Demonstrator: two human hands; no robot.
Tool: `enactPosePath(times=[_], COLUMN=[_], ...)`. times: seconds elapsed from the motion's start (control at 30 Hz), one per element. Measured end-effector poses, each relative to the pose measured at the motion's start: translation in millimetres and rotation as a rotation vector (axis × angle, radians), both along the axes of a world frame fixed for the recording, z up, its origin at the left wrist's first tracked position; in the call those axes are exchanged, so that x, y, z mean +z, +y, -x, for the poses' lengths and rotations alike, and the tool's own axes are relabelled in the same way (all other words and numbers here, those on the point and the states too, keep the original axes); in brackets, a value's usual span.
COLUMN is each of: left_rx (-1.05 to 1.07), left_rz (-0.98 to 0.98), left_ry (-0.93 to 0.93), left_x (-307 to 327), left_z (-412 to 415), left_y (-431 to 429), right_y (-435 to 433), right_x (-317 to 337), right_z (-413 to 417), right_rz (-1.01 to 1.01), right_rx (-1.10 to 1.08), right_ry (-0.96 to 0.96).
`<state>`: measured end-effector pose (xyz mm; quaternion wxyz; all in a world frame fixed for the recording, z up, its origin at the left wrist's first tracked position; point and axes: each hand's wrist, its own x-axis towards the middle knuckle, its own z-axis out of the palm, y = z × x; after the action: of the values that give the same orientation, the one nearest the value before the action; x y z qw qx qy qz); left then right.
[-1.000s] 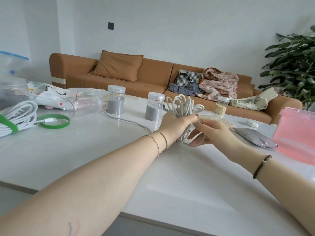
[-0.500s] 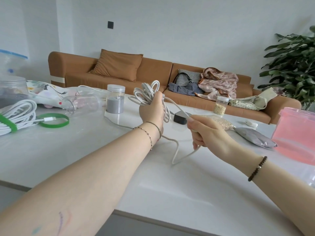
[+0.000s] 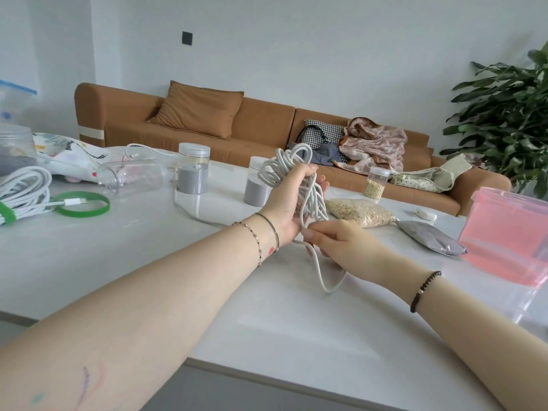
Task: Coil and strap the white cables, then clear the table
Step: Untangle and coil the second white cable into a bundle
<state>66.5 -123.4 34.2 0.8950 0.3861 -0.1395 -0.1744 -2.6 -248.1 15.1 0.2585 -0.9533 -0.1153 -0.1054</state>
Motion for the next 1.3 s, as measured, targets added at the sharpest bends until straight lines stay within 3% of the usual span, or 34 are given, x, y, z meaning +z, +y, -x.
enactPosePath(times=[0.2,0.37,0.57,0.73,0.97,1.13,1.3], left_rx=[-0.077,-0.124,-0.144,-0.062,0.074,0.105,0.177], left_rz=[-0.087,-0.195,-0.329,-0.442,-0.465,-0.482,-0.54], left_ry=[-0.043,-0.156,-0.224,-0.18,-0.1,-0.128,-0.161], left_x=[1,-2,-3,-7,-13,-12,-11], left_z=[5,8,13,9,-1,-4,-3], left_y=[6,3,-4,-5,-6,-5,-1], right_y=[-10,-17,-28,-26,-22,-21,-24], right_x=[4,-1,-2,0,0,2,5], right_z=[-8,-14,-18,-15,-12,-11,-10], right_rz=[-0.045,-0.039,-0.462,-0.387,-0.388,-0.347,-0.427], right_rx=[-0.22,-0.255,-0.363,-0.353,-0.267,-0.329,-0.374], right_ry=[-0.024,-0.044,-0.018,-0.151,-0.285,-0.417,-0.393])
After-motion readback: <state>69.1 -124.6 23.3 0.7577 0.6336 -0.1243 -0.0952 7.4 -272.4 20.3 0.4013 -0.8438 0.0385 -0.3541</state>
